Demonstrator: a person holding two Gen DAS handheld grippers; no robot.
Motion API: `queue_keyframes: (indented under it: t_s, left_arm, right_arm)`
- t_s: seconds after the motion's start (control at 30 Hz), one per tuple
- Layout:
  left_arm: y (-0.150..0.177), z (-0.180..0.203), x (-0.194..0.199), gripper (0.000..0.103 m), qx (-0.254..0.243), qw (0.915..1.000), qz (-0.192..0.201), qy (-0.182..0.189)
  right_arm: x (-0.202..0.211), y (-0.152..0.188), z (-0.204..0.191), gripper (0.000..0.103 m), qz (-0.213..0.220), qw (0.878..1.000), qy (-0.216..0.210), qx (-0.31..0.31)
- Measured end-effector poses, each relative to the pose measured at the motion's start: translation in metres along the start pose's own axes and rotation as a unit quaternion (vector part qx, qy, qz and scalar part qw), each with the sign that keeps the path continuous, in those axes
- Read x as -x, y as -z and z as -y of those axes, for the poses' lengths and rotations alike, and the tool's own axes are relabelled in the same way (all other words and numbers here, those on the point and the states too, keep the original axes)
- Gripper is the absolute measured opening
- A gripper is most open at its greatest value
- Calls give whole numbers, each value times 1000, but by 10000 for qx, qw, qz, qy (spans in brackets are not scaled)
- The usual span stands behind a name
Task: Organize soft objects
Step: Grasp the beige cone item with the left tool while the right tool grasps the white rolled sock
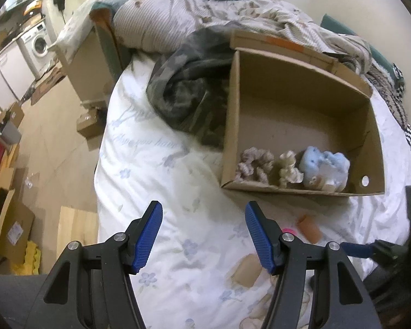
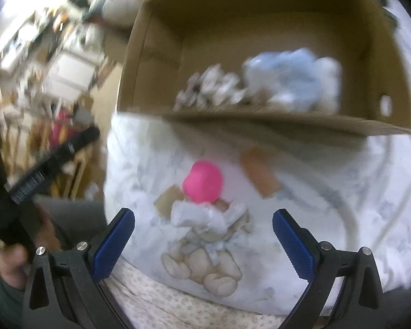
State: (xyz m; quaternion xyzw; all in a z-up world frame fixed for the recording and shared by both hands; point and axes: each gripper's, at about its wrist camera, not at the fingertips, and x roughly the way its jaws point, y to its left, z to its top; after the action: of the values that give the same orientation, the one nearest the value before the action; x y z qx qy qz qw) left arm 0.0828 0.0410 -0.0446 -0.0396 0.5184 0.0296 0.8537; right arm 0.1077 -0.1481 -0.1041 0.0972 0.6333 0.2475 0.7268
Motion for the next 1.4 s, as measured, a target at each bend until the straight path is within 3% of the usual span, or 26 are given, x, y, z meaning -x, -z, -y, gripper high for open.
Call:
queue_keyframes:
  t_s: [0.1,0.27,0.3,0.43,0.73,0.97,1.03,1.13,1.27,1.4]
  left_arm:
    - [4,-6,-7,60,-3,9998,-165,-56]
    - [12,-9,-19,59,-14,9987,-515,-59]
    - [14,-7,-22,59,-66,9980,-630,-30]
    - [24,6,-31,59,-320,9946,-957,228]
    - [52,46,-61,59,-1110,9779,-1717,449]
    - [65,65,-87,58,-1341,9666,-2131,468]
    - [67,67,-94,35,-1322,9650,-2213,481]
    - [67,66,-98,22,-1214,9643,-2275,606]
    - [64,64,-97,10,-1210,9649,-2227,685]
    - [56,55,-89,8,-1069,9692,-2093,734]
  right_arm:
    - [-23,1,-17,103,-144,9976,472,484]
    - [-52,5,-22,67,-513,9913,880,840]
    - [-53,5,-22,51,-502,9904,953,866]
    - [-42,3,-16,26,-382,9934,770,753]
    - [8,8,-5,26,102,9972,475,565]
    - [31,14,9,26,377,9976,371,444]
    - [34,14,13,26,424,9977,361,393]
    - [39,16,16,26,466,9978,327,329]
    - [38,15,14,26,497,9977,297,338]
    - [34,12,12,26,492,9978,274,346]
